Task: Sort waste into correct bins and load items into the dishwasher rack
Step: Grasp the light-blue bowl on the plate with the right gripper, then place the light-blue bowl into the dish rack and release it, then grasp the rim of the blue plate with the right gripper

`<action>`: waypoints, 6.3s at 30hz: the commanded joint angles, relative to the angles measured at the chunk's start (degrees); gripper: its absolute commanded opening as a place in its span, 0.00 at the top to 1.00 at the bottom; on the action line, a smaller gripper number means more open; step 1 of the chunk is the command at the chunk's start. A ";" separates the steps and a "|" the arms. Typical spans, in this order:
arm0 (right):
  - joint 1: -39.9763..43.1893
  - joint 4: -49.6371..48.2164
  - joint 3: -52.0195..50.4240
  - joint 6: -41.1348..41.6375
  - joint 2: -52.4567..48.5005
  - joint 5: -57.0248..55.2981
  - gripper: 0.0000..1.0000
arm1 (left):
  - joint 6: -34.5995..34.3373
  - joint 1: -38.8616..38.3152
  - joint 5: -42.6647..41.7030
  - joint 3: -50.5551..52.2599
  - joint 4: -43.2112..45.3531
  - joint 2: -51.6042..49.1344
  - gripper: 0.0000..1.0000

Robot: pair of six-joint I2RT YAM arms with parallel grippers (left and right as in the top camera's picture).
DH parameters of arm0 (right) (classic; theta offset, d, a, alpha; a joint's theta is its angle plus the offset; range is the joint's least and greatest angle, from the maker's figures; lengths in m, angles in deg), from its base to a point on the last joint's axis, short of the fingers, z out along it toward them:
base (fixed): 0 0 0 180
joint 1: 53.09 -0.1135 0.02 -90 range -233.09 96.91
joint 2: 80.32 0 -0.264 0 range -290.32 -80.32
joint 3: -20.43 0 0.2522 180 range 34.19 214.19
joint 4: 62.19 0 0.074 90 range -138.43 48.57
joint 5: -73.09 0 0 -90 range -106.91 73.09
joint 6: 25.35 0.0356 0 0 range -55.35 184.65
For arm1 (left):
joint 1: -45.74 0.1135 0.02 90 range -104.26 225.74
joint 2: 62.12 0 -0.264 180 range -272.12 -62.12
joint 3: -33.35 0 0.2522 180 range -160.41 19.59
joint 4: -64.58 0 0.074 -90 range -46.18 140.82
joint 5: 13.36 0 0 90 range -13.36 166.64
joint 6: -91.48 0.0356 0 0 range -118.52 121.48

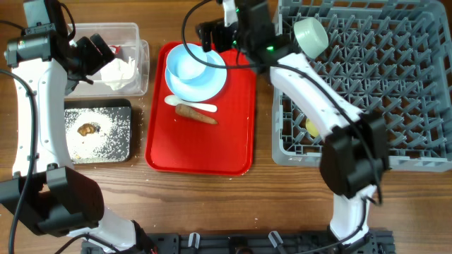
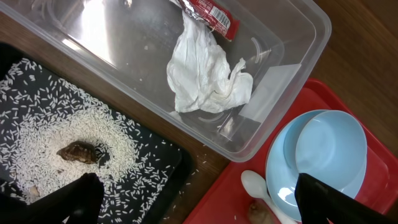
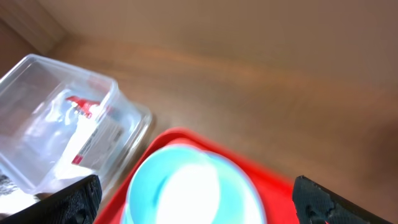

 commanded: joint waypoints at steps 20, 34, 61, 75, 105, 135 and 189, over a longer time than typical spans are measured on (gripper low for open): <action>-3.56 3.34 0.00 22.27 -15.74 -2.47 0.63 | -0.72 0.00 0.76 -0.74 0.24 1.01 0.00; -1.46 9.57 0.63 17.59 -4.87 -5.73 0.96 | -0.72 0.00 0.76 -0.74 0.22 1.01 0.00; 5.62 64.13 -2.32 3.08 8.79 -80.35 0.96 | -0.72 0.00 0.76 -0.74 0.24 1.01 0.00; 7.32 58.21 -2.34 -4.57 6.47 -86.03 0.96 | -0.72 0.00 0.76 -0.74 0.22 1.01 0.00; 11.08 48.09 -2.64 -15.39 0.79 -84.98 0.96 | -0.72 0.00 0.76 -0.74 0.22 1.01 0.00; -0.50 48.52 -2.62 -24.50 -0.59 -76.28 0.00 | -0.72 0.00 0.76 -0.74 0.22 1.01 0.00; -3.96 24.26 5.57 23.76 -16.33 -14.32 0.74 | -0.72 0.00 0.76 -0.74 0.24 1.01 0.00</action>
